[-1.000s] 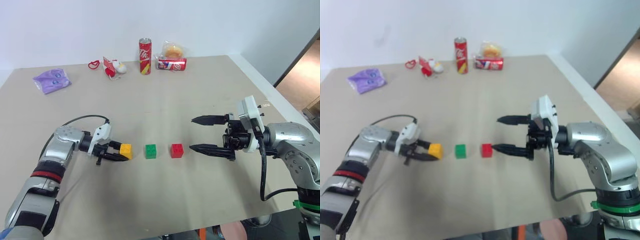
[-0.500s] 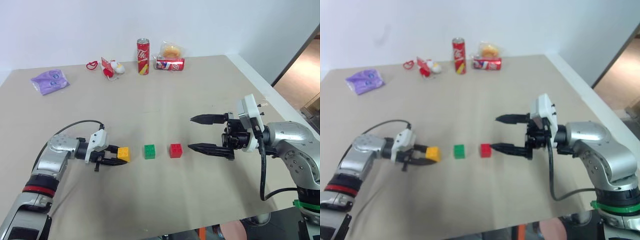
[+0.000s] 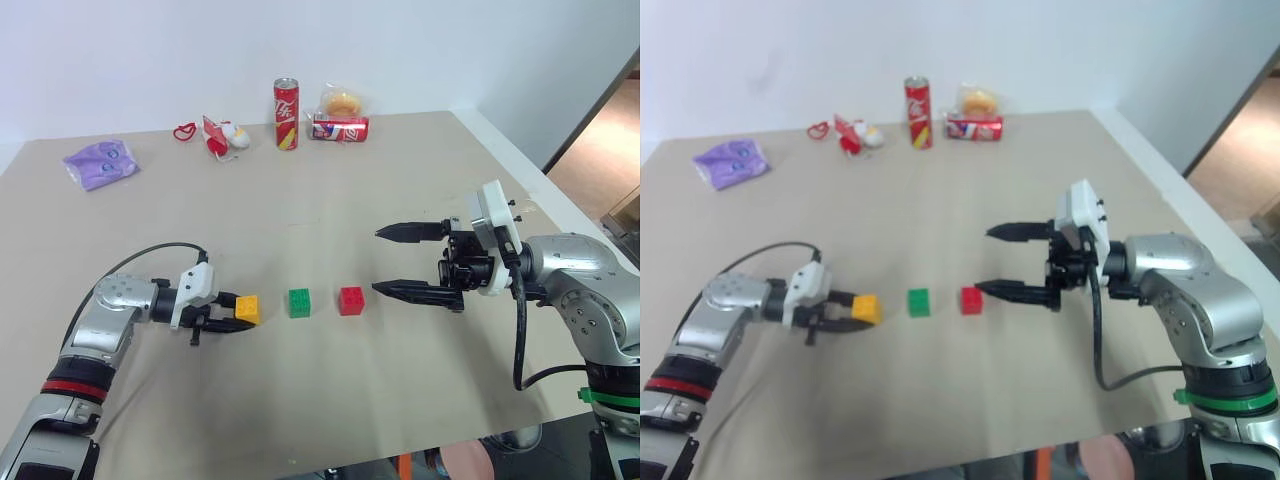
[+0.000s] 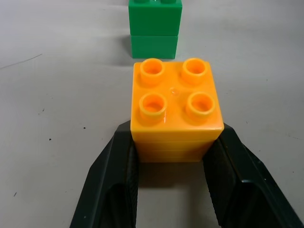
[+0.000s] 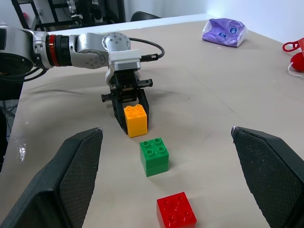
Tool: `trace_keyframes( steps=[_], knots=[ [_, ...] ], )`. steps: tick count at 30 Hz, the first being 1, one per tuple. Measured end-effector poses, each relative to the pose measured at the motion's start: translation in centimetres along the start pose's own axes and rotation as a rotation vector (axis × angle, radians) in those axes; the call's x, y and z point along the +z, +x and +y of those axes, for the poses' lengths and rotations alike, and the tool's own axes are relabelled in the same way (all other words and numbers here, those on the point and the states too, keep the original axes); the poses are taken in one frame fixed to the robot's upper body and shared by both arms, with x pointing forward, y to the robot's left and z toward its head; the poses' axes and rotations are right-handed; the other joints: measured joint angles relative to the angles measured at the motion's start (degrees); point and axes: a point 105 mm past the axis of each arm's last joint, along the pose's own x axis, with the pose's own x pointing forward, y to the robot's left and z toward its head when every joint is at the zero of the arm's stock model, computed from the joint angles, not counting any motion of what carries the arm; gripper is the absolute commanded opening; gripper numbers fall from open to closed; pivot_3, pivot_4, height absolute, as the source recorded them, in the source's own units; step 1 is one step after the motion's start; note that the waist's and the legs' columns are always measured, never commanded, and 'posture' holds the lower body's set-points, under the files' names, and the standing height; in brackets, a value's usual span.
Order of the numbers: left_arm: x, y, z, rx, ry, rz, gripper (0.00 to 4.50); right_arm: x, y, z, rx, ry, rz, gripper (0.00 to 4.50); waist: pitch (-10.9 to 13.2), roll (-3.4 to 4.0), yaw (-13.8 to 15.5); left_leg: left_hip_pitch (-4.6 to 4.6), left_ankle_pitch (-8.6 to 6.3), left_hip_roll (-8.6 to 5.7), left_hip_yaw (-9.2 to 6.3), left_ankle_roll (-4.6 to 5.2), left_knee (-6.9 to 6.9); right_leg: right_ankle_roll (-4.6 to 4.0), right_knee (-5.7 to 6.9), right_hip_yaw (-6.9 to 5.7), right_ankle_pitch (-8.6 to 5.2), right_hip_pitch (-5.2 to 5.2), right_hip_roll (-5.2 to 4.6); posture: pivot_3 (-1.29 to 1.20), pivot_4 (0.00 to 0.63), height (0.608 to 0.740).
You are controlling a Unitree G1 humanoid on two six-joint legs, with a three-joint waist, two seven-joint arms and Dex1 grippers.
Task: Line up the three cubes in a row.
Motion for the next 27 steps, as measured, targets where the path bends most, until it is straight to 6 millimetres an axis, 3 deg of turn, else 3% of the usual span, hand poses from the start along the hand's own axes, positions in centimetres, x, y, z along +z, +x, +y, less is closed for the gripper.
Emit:
trace_keyframes(
  steps=[6, 7, 20, 24, 27],
  knots=[
    [-0.4, 0.5, -0.3, -0.031, 0.016, 0.006, 4.37, 0.0, 0.0, 0.0, -0.001, 0.000, 0.000, 4.50, -0.1, 0.13, 0.3, 0.02, 0.18, -0.04, 0.00, 0.29, 0.08, -0.10, 0.01, 0.00, 0.07, 0.05, -0.03, 0.00, 0.150, 0.740],
    [-0.4, 0.5, -0.3, -0.032, 0.016, 0.007, 4.46, 0.0, 0.0, 0.0, -0.001, 0.000, 0.000, 4.50, -0.1, 0.13, 0.4, 0.02, 0.27, -0.06, 0.00, 0.44, 0.09, -0.08, 0.01, 0.01, 0.13, 0.07, -0.04, 0.00, 0.150, 0.740],
    [-1.1, -0.6, 0.6, 0.039, -0.004, 0.029, 4.46, 0.5, 0.2, -0.2, 0.016, -0.009, -0.022, 4.50, -0.1, 0.15, -0.3, 0.27, 0.58, -0.02, 0.01, 0.92, 0.07, -0.05, 0.01, 0.03, 0.25, -0.02, 0.04, 0.00, 0.150, 0.740],
    [-1.6, -2.3, 1.2, 0.096, -0.022, 0.060, 4.46, 0.7, 0.5, -0.2, 0.041, -0.011, -0.023, 4.50, -0.1, 0.14, -1.1, 0.39, 0.63, 0.04, -0.07, 1.00, -0.04, -0.08, 0.01, -0.02, 0.27, -0.05, 0.13, 0.00, 0.150, 0.740],
    [-2.0, -5.0, 2.0, 0.182, -0.039, 0.107, 4.46, 0.4, 0.6, -0.4, 0.058, 0.000, -0.017, 4.50, 0.0, 0.15, -1.5, 0.47, 0.63, 0.05, -0.07, 1.00, -0.08, -0.21, 0.02, -0.01, 0.51, -0.13, 0.17, 0.00, 0.150, 0.740]
  ],
)
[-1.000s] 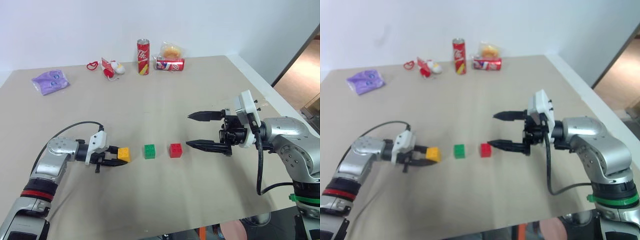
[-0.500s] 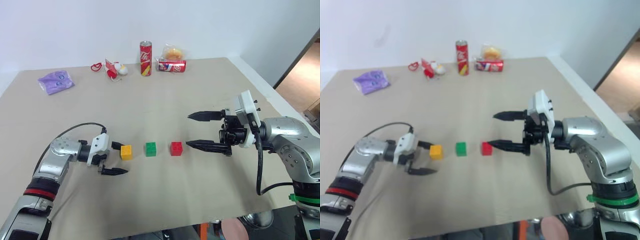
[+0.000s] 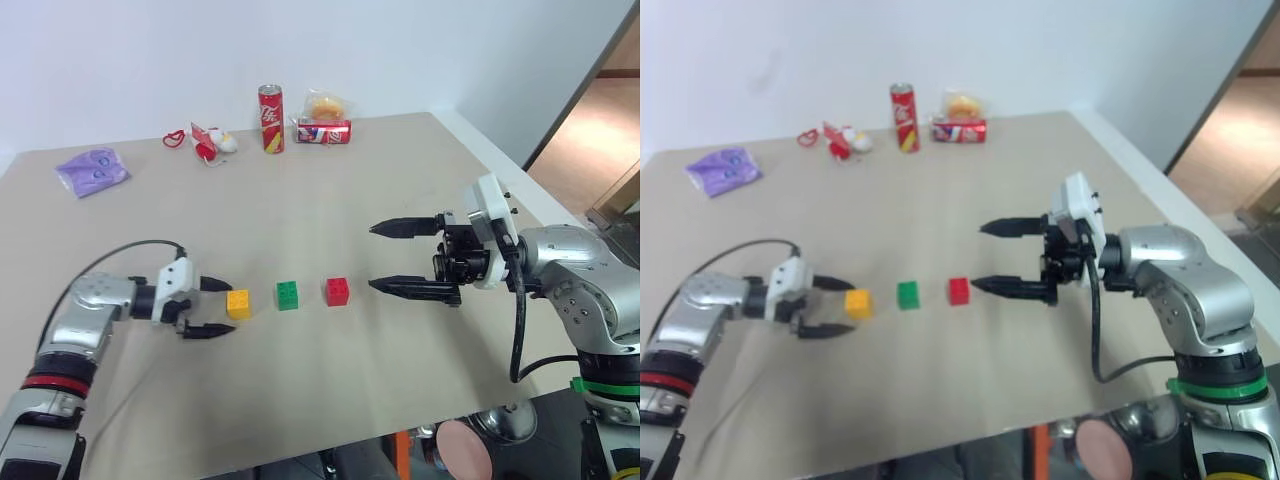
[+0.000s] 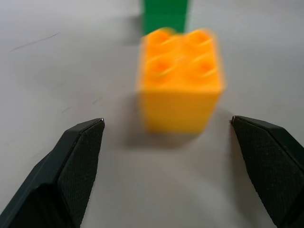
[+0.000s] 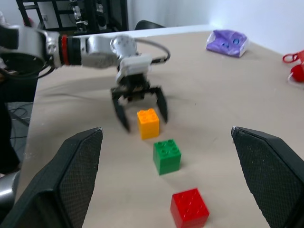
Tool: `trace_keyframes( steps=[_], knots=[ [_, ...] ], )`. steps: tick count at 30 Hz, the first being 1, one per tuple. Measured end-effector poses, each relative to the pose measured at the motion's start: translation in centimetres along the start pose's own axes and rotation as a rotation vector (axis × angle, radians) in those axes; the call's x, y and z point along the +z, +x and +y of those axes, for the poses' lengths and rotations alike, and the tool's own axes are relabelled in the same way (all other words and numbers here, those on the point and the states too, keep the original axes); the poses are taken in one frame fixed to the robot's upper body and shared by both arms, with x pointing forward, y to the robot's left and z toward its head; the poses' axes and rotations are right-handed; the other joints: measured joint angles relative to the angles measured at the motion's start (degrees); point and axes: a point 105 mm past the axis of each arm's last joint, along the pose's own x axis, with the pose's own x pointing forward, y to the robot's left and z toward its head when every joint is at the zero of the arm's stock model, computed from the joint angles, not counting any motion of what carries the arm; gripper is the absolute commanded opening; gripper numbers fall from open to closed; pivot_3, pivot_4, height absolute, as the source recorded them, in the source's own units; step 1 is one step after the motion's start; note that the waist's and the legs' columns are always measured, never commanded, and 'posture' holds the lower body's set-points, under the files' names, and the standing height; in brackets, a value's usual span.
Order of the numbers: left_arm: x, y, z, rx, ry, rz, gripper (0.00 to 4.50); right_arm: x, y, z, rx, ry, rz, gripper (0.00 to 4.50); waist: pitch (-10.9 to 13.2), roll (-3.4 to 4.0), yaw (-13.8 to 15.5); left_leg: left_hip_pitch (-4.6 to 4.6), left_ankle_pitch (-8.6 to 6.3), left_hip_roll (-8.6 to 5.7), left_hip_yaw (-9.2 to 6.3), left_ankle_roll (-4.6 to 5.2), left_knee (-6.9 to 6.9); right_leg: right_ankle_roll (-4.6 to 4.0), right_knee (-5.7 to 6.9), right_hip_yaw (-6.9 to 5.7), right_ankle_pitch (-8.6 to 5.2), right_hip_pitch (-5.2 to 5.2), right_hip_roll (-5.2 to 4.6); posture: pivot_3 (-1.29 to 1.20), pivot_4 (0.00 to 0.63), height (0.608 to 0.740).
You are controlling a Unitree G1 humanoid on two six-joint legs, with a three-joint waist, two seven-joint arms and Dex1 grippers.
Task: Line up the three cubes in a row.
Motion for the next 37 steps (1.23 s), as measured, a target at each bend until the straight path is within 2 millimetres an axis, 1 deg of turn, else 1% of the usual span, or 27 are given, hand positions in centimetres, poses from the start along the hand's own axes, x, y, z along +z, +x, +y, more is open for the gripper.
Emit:
trace_keyframes(
  steps=[4, 6, 8, 9, 11, 13, 16, 17, 19, 21, 22, 24, 26, 28, 30, 32, 34, 37],
  knots=[
    [-0.1, -2.9, 0.3, 0.035, -0.052, 0.014, 4.46, 0.6, 0.0, -0.3, 0.028, -0.018, -0.008, 4.50, 0.0, 0.01, 0.0, -0.09, -0.08, -0.07, 0.05, -0.13, -0.25, -0.18, -0.01, 0.05, 0.09, -0.08, -0.04, 0.00, 0.150, 0.740],
    [-0.2, -4.4, -0.1, 0.021, -0.107, 0.027, 4.46, 0.9, 0.3, -0.4, 0.050, -0.028, -0.008, 4.50, 0.0, -0.01, 0.0, -0.38, -0.14, -0.08, 0.08, -0.22, -0.45, -0.36, -0.02, 0.06, -0.04, -0.40, -0.06, 0.00, 0.150, 0.740],
    [-0.1, -5.7, -0.5, 0.008, -0.163, 0.032, 4.46, 0.8, 0.4, -0.5, 0.060, -0.022, -0.003, 4.50, 0.0, -0.02, 0.1, -0.77, -0.18, -0.07, 0.09, -0.27, -0.64, -0.28, 0.00, 0.04, -0.08, -0.85, -0.06, 0.00, 0.150, 0.740],
    [0.3, -6.5, -0.7, 0.001, -0.204, 0.028, 4.46, 0.6, 0.4, -0.7, 0.064, -0.017, -0.002, 4.50, 0.0, -0.02, 0.2, -0.91, -0.23, -0.06, 0.06, -0.21, -0.68, -0.29, 0.01, -0.01, -0.21, -1.00, -0.05, 0.00, 0.150, 0.740],
    [1.4, -7.5, -0.3, 0.029, -0.242, -0.006, 4.46, 0.6, 0.5, -1.0, 0.064, -0.018, -0.002, 4.50, 0.0, -0.01, 0.4, -1.02, -0.32, -0.04, 0.04, -0.14, -0.70, -0.37, 0.06, -0.15, -0.42, -1.09, -0.08, 0.00, 0.150, 0.740],
    [3.0, -8.1, 1.0, 0.113, -0.251, -0.077, 4.46, 0.7, 0.7, -1.3, 0.063, -0.028, -0.004, 4.50, 0.0, -0.01, 0.5, -1.12, -0.39, -0.04, -0.05, -0.07, -0.70, -0.41, 0.09, -0.27, -0.54, -1.13, -0.10, 0.00, 0.150, 0.740],
    [6.7, -8.0, 3.9, 0.298, -0.244, -0.290, 4.46, 1.0, 1.2, -2.0, 0.038, -0.045, -0.025, 4.50, 0.0, -0.02, 1.4, -1.21, -0.39, -0.07, -0.15, -0.07, -0.61, -0.38, 0.10, -0.38, -0.53, -1.12, -0.14, 0.00, 0.150, 0.740],
    [7.7, -7.8, 4.8, 0.377, -0.255, -0.361, 4.46, 1.1, 1.5, -2.4, 0.012, -0.054, -0.037, 4.50, 0.0, -0.01, 1.6, -1.20, -0.39, -0.08, -0.18, -0.08, -0.56, -0.35, 0.10, -0.38, -0.51, -1.08, -0.17, 0.00, 0.150, 0.740],
    [8.2, -7.4, 5.9, 0.487, -0.316, -0.434, 4.46, 1.1, 1.9, -3.4, -0.060, -0.063, -0.055, 4.50, 0.0, -0.03, 1.6, -1.20, -0.39, -0.08, -0.18, -0.09, -0.46, -0.30, 0.11, -0.34, -0.40, -1.04, -0.16, 0.00, 0.150, 0.740],
    [7.9, -7.0, 6.5, 0.599, -0.393, -0.482, 4.46, 0.7, 2.2, -4.9, -0.183, -0.061, -0.069, 4.50, 0.0, -0.03, 1.6, -1.19, -0.36, -0.08, -0.17, -0.14, -0.40, -0.27, 0.12, -0.29, -0.30, -1.03, -0.15, 0.00, 0.150, 0.740],
    [7.7, -6.9, 6.7, 0.673, -0.427, -0.519, 4.46, 0.4, 2.3, -5.9, -0.272, -0.041, -0.087, 4.50, 0.0, -0.04, 1.6, -1.16, -0.33, -0.07, -0.17, -0.19, -0.39, -0.26, 0.14, -0.27, -0.25, -1.01, -0.16, 0.00, 0.150, 0.740],
    [6.8, -6.7, 6.5, 0.786, -0.496, -0.550, 4.46, -0.6, 2.2, -7.2, -0.425, -0.003, -0.109, 4.50, -0.1, -0.09, 1.6, -1.14, -0.28, -0.07, -0.19, -0.28, -0.40, -0.26, 0.15, -0.26, -0.19, -0.97, -0.16, 0.00, 0.150, 0.740],
    [5.1, -5.9, 5.4, 0.876, -0.583, -0.542, 4.46, -3.0, 1.5, -8.1, -0.605, 0.072, -0.109, 4.50, -0.1, -0.11, 1.8, -1.11, -0.24, -0.08, -0.22, -0.37, -0.40, -0.26, 0.18, -0.27, -0.19, -0.91, -0.19, 0.00, 0.150, 0.740],
    [3.6, -4.9, 3.9, 0.911, -0.661, -0.525, 4.46, -5.6, 0.0, -8.5, -0.783, 0.154, -0.099, 4.50, -0.1, -0.11, 1.9, -1.13, -0.18, -0.11, -0.23, -0.51, -0.40, -0.23, 0.19, -0.27, -0.18, -0.91, -0.23, 0.00, 0.150, 0.740],
    [2.9, -4.2, 2.6, 0.921, -0.721, -0.523, 4.46, -7.7, -2.3, -8.3, -0.946, 0.204, -0.073, 4.50, -0.1, -0.11, 2.2, -1.16, -0.02, -0.16, -0.28, -1.02, -0.41, -0.15, 0.19, -0.29, -0.13, -0.92, -0.25, 0.00, 0.150, 0.740],
    [3.0, -4.0, 2.0, 0.932, -0.738, -0.530, 4.46, -8.3, -4.3, -7.9, -1.064, 0.184, -0.051, 4.50, -0.1, -0.11, 2.2, -1.13, 0.06, -0.20, -0.27, -1.18, -0.39, -0.03, 0.19, -0.25, -0.03, -0.91, -0.25, 0.00, 0.150, 0.740],
    [3.5, -3.9, 1.7, 0.938, -0.745, -0.543, 4.46, -8.4, -5.6, -7.2, -1.137, 0.137, -0.032, 4.50, -0.1, -0.11, 2.1, -0.99, 0.09, -0.23, -0.24, -1.23, -0.33, 0.07, 0.18, -0.17, 0.05, -0.76, -0.24, 0.00, 0.150, 0.740],
    [3.9, -3.6, 1.2, 0.925, -0.758, -0.539, 4.46, -8.7, -6.6, -6.2, -1.196, 0.105, -0.021, 4.50, -0.1, -0.12, 1.5, -0.44, 0.09, -0.23, -0.13, -1.22, -0.26, -0.04, 0.16, -0.03, -0.01, -0.28, -0.20, 0.00, 0.150, 0.740]
  ],
)
